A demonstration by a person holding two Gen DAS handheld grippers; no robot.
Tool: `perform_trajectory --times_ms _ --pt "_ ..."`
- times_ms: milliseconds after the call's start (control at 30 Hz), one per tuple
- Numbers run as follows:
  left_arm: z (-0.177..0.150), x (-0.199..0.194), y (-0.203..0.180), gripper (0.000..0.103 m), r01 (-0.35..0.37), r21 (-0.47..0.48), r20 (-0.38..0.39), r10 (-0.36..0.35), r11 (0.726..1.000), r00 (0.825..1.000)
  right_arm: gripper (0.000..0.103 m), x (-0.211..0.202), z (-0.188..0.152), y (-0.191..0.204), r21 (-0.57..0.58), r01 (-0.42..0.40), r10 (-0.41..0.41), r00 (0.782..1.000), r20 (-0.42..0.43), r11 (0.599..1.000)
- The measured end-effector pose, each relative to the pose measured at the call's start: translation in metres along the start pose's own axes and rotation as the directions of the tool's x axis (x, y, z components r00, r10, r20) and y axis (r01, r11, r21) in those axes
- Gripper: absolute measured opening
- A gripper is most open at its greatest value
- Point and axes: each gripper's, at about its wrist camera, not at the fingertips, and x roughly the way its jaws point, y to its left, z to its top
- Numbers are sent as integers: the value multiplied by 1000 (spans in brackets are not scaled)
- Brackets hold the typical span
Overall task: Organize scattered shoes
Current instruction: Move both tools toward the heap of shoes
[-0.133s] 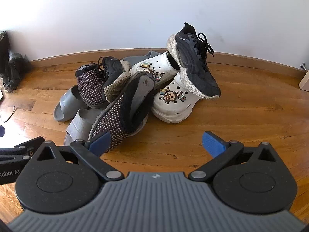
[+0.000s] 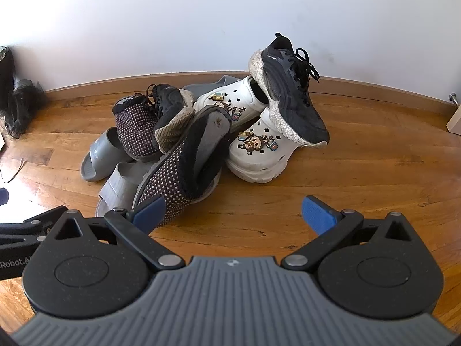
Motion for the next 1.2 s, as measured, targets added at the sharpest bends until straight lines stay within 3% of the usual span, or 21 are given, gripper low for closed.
perform_trajectory --times_ms 67,267,567,867,1200 --pt "-3 -2 3 103 4 -3 7 -4 1000 1000 102 0 0 -1 15 -17 17 1000 2 1000" --pt "8 9 -1 103 7 22 -65 -6 1000 998 102 2 1 -3 62 -70 69 998 10 996" --pt "3 14 -2 103 69 13 -105 -67 998 992 102 7 1 -1 89 -68 70 997 -25 994" --pt "3 14 -1 103 78 11 -116 -76 997 990 102 5 -1 -2 106 -80 82 996 -24 991" --pt "4 16 -1 103 74 16 -110 -72 997 991 102 4 -5 -1 114 -157 158 987 1 981"
